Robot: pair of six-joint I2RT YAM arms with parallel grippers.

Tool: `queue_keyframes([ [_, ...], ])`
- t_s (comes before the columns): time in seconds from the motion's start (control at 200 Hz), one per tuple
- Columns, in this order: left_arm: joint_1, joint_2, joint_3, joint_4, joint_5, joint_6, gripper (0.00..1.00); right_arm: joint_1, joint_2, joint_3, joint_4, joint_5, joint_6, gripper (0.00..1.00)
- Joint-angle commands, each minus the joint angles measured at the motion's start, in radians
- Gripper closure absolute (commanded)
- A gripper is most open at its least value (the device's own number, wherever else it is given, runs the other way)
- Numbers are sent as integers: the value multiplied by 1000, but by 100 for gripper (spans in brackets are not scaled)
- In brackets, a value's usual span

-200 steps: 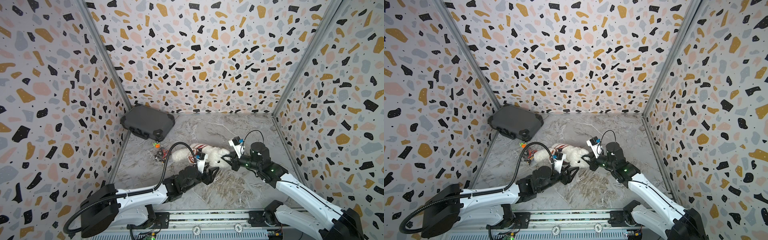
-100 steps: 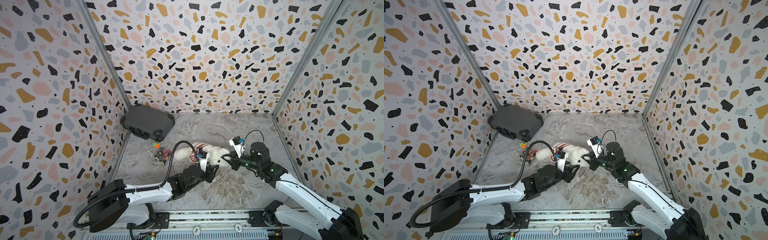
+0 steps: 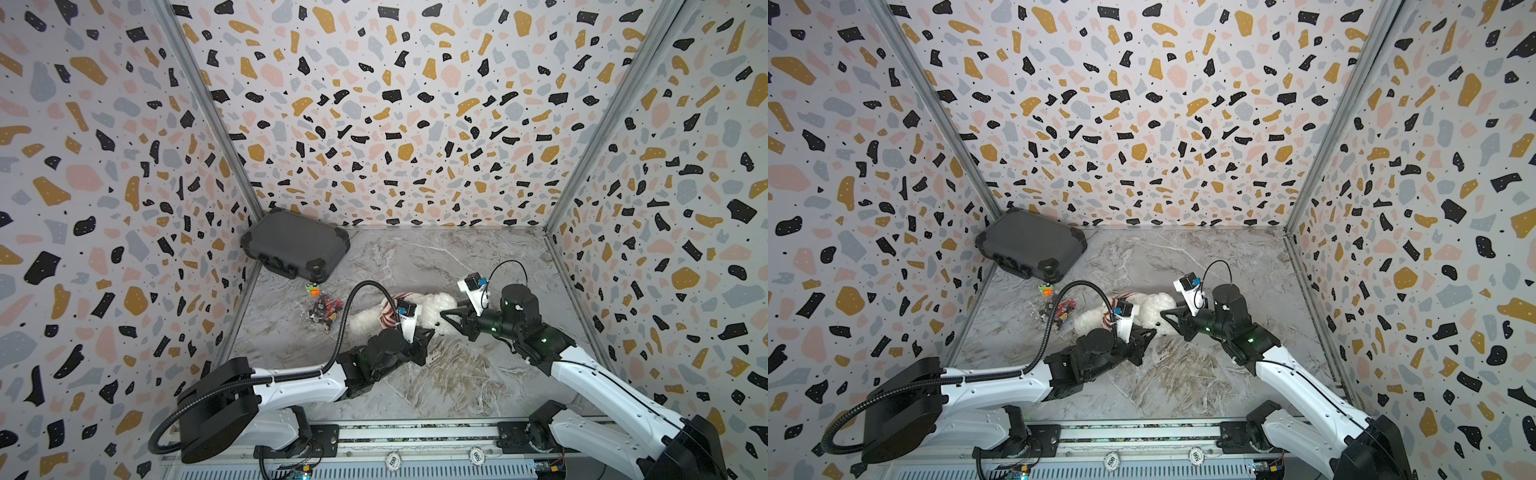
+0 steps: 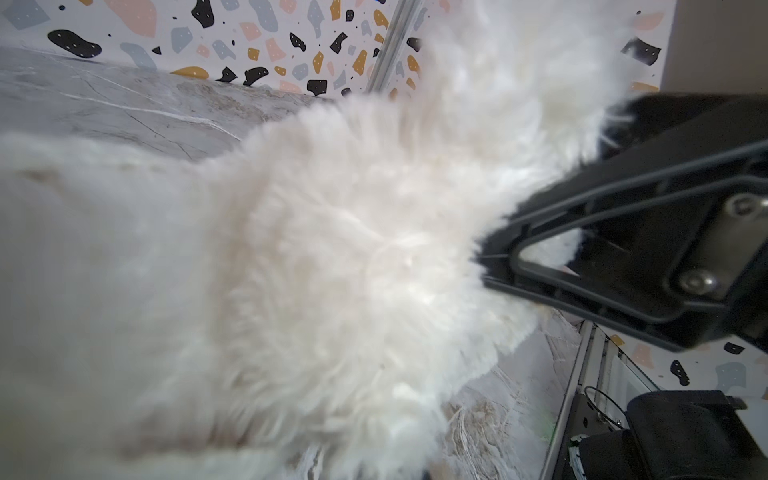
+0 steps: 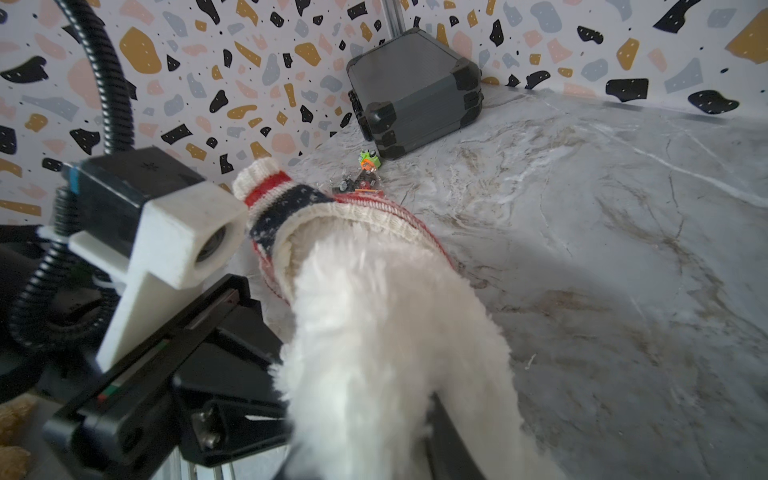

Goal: Dress the teddy bear
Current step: 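Lift the bear upright between both grippers, left holding its body, right its head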

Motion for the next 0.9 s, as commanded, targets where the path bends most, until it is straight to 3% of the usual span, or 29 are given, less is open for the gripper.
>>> queue_keyframes([
  [0.0,20,-70,41,29,48,-22,100,16,-95,-5,27,-15,-55,36],
  [0.075,57,-110,32,8,112,-53,100,22,-141,-24,28,-2,-81,23],
  [0.21,129,-189,-1,-9,251,-89,100,27,-188,-49,34,-20,-111,17],
  [0.461,202,-301,5,-133,483,-45,100,38,-217,-55,72,-36,-97,16],
  [0.646,210,-305,34,-238,546,4,100,51,-221,-45,102,-67,-76,19],
  [0.896,209,-323,25,-198,593,2,100,79,-226,-52,68,-87,-110,26],
])
